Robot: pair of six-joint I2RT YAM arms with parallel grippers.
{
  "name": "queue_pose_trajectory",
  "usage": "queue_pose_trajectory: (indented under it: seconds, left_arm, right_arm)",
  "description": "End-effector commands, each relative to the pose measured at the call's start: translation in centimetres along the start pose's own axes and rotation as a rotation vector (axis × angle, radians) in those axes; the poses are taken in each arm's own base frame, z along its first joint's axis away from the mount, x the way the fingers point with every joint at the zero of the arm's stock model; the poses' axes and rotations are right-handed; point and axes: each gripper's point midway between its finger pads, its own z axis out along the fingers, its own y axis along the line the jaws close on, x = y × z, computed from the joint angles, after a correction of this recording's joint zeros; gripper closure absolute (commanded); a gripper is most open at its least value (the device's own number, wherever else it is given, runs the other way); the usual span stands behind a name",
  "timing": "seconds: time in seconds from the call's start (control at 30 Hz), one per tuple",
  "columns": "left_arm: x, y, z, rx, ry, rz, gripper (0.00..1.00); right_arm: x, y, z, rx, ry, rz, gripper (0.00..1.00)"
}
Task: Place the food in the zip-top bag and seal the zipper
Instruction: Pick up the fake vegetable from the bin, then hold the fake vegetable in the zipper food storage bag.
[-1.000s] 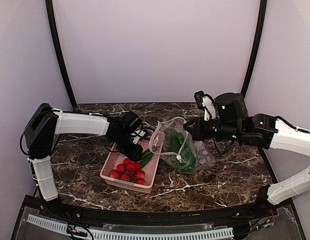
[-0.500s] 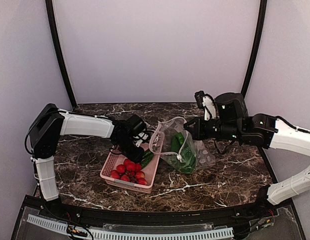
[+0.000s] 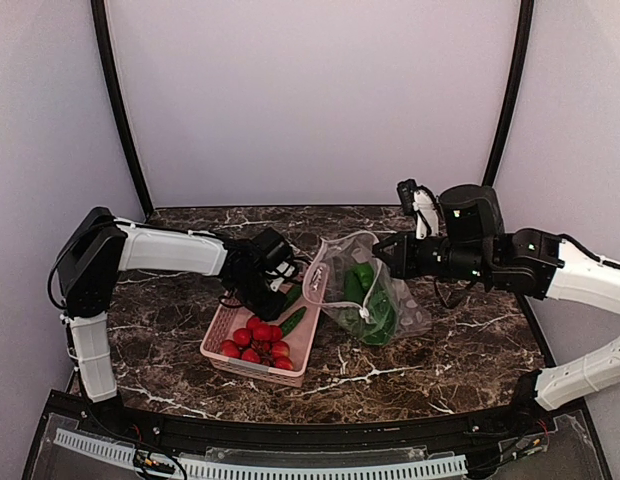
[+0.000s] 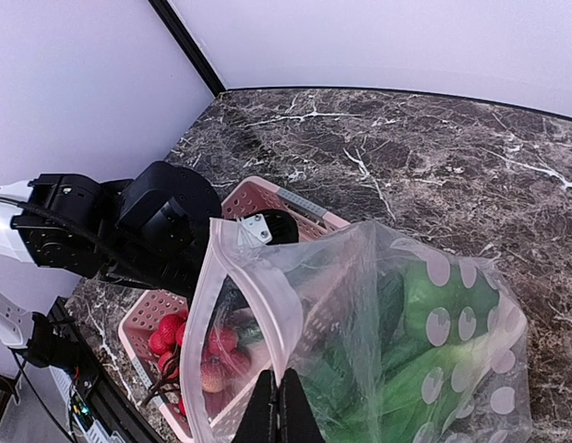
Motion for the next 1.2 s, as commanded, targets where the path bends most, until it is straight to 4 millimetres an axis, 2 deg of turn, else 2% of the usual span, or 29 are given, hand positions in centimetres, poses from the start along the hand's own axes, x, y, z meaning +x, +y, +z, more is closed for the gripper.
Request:
queue_pose_trajectory:
  seconds: [0.0, 0.2, 0.47, 0.63, 0.7, 0.8, 0.9, 1.07, 1.17]
  left_arm:
    - [-1.2, 0.5, -3.3, -0.027, -0.101, -0.04, 0.81]
    - [-1.9, 1.7, -8.1, -0.054, -0.261, -0.112, 0.85]
    - [-1.8, 1.7, -15.3, 0.015, -0.441, -0.172, 0.85]
    - [-1.4, 1.0, -18.8, 0.092, -0.497, -0.198, 0.85]
    - [-1.2, 0.1, -20.4, 0.157, -0.505, -0.214, 0.86]
    - [-0.3, -2.6, -22.3, 0.294, -0.497, -0.218, 0.86]
    - [0.7, -5.0, -23.4, 0.377, -0.468, -0.201, 0.86]
    - [3.5, -9.9, -24.4, 0.517, -0.342, -0.15, 0.89]
    - [4.1, -12.1, -25.7, 0.617, -0.318, -0.147, 0.91]
  right_arm:
    - [-0.7, -0.7, -0.7, 0.016, -0.037, 0.016, 1.0]
    - [-0.8, -0.6, -0.8, 0.012, -0.042, 0.012, 1.0]
    - [-0.9, -0.5, -0.7, 0.003, -0.044, 0.01, 1.0]
    - [-1.0, -0.1, -0.4, -0.012, -0.04, 0.003, 1.0]
    - [-1.0, 0.2, -0.2, -0.019, -0.037, -0.005, 1.0]
    - [-1.1, 0.4, 0.1, -0.029, -0.034, -0.015, 1.0]
    - [-1.2, 0.8, 0.3, -0.046, -0.036, -0.026, 1.0]
    - [-1.4, 1.6, 0.8, -0.074, -0.032, -0.045, 1.0]
    - [-1.2, 2.0, 1.2, -0.087, -0.023, -0.058, 1.0]
